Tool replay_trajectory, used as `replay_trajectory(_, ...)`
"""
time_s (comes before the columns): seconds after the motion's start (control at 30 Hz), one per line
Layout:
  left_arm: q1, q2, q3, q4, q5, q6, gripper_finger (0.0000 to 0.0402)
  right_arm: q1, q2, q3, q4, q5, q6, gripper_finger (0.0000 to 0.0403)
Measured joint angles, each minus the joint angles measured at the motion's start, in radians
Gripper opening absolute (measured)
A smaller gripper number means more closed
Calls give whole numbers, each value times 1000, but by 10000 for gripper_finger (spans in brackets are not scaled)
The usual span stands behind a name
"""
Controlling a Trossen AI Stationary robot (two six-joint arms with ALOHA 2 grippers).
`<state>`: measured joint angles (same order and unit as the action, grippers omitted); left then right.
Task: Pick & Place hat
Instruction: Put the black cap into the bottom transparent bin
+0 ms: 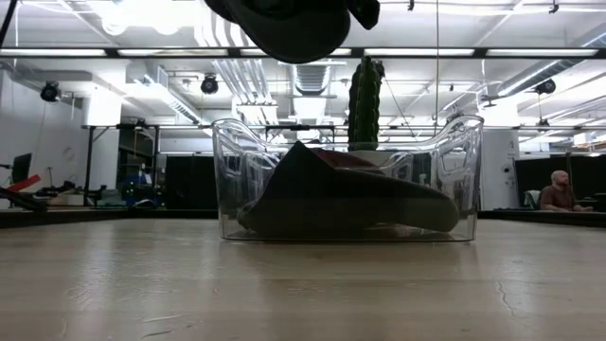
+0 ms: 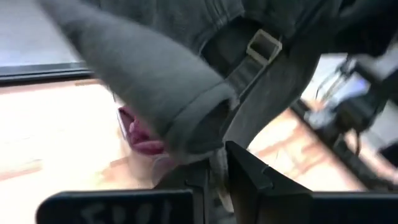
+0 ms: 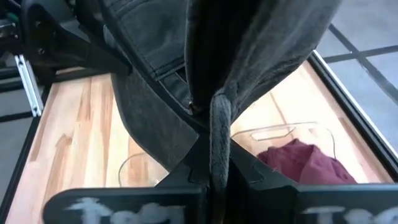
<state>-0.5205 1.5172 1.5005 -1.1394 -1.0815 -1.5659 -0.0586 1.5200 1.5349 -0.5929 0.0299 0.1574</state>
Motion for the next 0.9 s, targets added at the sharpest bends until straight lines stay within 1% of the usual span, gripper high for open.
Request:
replay_trajectory(0.1,2,0,0,1,59,75,41,0,0,2,-33,4,-6,10)
replay_trajectory(0.2,2,-7,0,-10,108,126,42,-1,0,2,-75,30,-20,10)
replay_trajectory(0.33,-3,-29,0,-57,165,261,43,-17,-1,31,-206,62,-62,10)
replay_trajectory(0.47,-6,-52,0,-106,175,402,43,-26,-2,61,-344,50,-111,9)
replay_trajectory(0.53,-9,-66,0,-120,188,471,43,-26,-1,77,-393,2,-166,9)
replay_trajectory(0.63,-13,-76,0,-134,225,558,43,-31,-1,103,-436,-142,-236,9)
replay_trajectory(0.7,-13,-80,0,-133,262,589,44,-38,6,120,-466,-233,-269,9)
replay_trajectory(0.8,-17,-82,0,-148,311,605,44,-55,36,154,-525,-298,-297,9)
replay_trajectory(0.9,-23,-82,0,-201,345,600,44,-78,87,197,-604,-355,-344,9)
